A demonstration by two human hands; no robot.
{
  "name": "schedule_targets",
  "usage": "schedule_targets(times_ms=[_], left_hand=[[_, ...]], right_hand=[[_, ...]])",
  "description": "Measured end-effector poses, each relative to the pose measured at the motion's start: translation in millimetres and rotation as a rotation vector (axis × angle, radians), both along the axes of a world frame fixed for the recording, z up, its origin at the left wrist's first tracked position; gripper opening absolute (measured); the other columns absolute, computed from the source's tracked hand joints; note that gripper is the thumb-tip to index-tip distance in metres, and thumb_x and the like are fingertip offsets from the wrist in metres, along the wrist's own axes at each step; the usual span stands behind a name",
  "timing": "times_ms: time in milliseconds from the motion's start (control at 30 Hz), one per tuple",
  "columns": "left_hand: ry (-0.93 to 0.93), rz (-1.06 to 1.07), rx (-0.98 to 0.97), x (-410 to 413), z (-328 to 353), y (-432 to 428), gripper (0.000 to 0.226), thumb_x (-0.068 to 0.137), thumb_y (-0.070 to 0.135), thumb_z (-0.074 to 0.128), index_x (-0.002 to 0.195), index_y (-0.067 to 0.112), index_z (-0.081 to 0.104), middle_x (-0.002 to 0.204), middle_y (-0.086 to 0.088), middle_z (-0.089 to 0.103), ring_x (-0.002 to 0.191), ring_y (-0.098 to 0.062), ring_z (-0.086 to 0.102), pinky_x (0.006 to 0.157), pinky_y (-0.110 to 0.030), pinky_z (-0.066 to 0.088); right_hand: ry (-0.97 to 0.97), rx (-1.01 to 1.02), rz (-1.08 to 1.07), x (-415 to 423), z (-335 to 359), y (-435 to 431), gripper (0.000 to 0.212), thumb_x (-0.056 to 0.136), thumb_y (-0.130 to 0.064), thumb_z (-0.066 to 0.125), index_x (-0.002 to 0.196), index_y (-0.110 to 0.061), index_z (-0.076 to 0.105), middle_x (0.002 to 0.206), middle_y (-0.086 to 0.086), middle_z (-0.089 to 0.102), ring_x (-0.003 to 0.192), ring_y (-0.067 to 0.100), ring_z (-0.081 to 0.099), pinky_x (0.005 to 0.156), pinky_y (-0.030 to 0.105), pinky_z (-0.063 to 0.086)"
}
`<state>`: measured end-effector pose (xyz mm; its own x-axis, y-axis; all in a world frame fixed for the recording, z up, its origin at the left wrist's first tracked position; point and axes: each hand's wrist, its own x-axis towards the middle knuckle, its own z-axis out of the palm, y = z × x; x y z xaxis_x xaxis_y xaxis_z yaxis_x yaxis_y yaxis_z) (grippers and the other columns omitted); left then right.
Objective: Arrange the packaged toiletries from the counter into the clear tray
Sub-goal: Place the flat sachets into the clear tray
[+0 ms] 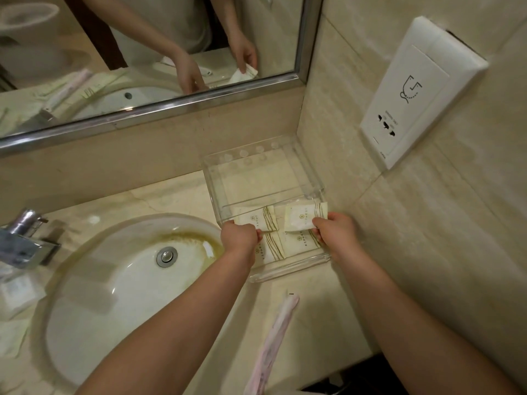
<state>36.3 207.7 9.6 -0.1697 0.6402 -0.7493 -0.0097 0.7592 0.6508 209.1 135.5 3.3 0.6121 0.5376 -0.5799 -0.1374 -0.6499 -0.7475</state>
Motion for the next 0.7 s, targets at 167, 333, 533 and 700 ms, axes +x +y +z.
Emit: schedule_targets(times_ms=[167,333,533,700], left_hand=[[0.289,-0.297,0.263,-7.4,-5.1,-30.1,0.072,0.082,0.006,0.048,0.150,0.009,0.027,0.143,-0.013,0.041,0.109,-0.030,0.061,0.094,-0.042,0.052],[0.607,-0.842,0.729,-13.3,-12.2,-59.5,0.051,0.090,0.009,0.049,0.141,0.004,0.044,0.144,-0.014,0.044,0.134,-0.027,0.041,0.110,-0.028,0.029],[0.896,-1.325,0.632,-15.5,-27.9,-45.8,0.065,0.100,0.044,0.033,0.154,0.012,0.016,0.164,-0.011,0.007,0.150,-0.033,-0.002,0.121,-0.048,0.011],[0.967,-1.388,0.587,-21.2,-32.9,-43.4,0.066,0.101,0.044,0.028,0.155,0.010,0.011,0.164,-0.012,0.001,0.150,-0.034,-0.004,0.121,-0.047,0.007]], right_hand=[[-0.136,-0.041,0.060,-5.0,-2.7,19.2,0.032,0.083,-0.007,0.063,0.112,0.005,0.063,0.089,0.022,0.075,0.070,0.023,0.062,0.063,0.030,0.044],[-0.331,-0.037,0.144,-4.7,-10.4,32.1,0.031,0.083,-0.014,0.070,0.112,-0.012,0.063,0.106,0.007,0.073,0.091,0.024,0.070,0.076,0.030,0.054],[-0.717,-0.145,0.460,-12.2,-8.8,23.8,0.049,0.091,-0.020,0.062,0.138,-0.008,0.053,0.133,0.014,0.060,0.120,0.032,0.057,0.095,0.034,0.044],[-0.820,-0.201,0.812,-26.0,-12.0,7.6,0.064,0.089,-0.004,0.046,0.150,-0.022,0.040,0.160,0.011,0.033,0.146,0.033,0.028,0.115,0.042,0.031]])
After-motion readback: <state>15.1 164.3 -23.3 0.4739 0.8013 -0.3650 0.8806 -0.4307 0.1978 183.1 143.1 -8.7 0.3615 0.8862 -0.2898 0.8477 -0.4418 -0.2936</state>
